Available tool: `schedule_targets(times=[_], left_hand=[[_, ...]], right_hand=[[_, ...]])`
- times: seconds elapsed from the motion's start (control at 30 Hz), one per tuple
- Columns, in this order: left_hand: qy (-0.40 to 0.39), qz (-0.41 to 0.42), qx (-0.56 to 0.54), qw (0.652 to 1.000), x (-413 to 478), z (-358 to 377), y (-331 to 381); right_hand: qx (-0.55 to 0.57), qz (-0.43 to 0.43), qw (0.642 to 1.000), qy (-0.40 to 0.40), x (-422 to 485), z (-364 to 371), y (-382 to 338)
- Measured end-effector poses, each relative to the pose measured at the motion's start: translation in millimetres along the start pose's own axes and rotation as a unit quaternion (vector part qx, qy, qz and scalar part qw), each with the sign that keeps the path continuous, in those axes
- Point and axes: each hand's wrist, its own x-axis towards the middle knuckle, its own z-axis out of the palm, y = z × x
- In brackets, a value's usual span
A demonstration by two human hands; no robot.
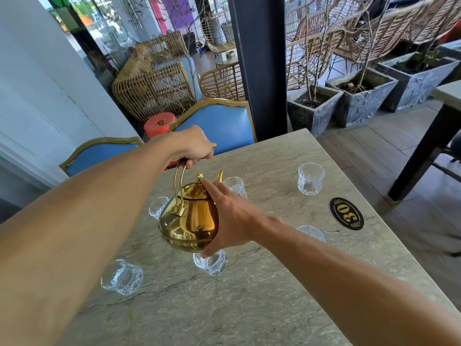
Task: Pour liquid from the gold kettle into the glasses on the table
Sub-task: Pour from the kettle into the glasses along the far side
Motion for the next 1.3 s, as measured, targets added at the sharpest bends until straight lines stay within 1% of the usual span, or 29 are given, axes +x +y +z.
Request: schedule_targets(times=[0.17,0.27,0.47,0.67,0.97,1.3], left_hand=[[0.037,0.042,0.003,0.998,-36.3,-4.1,6.1],[0.045,0.069,0.013,0.997,-61.7,-6.5,10.2],[0.049,0.079,-0.018,0.995,-100.3,3.5,15.9],[0.003,0.102,-0.031,0.994,-119.0,29.4,19.4],[-0.03,0.142,-0.008,0.989,-138.9,75.0,38.9],[-0.087,0.142,0.026,0.986,-136.9,113.7,58.2]], right_hand=[[-0.026,-0.005,1.0,0.017,-14.5,-6.3,-13.2],[-0.037,-0.005,0.999,0.026,-27.1,-9.5,-24.7],[-0.053,0.016,0.997,0.045,-67.0,-8.5,-47.0],[-0.06,0.049,0.995,0.059,-117.2,0.9,-61.8],[-0.06,0.105,0.99,0.075,-174.1,14.7,-62.1],[-0.049,0.151,0.984,0.087,-201.5,29.3,-41.9]])
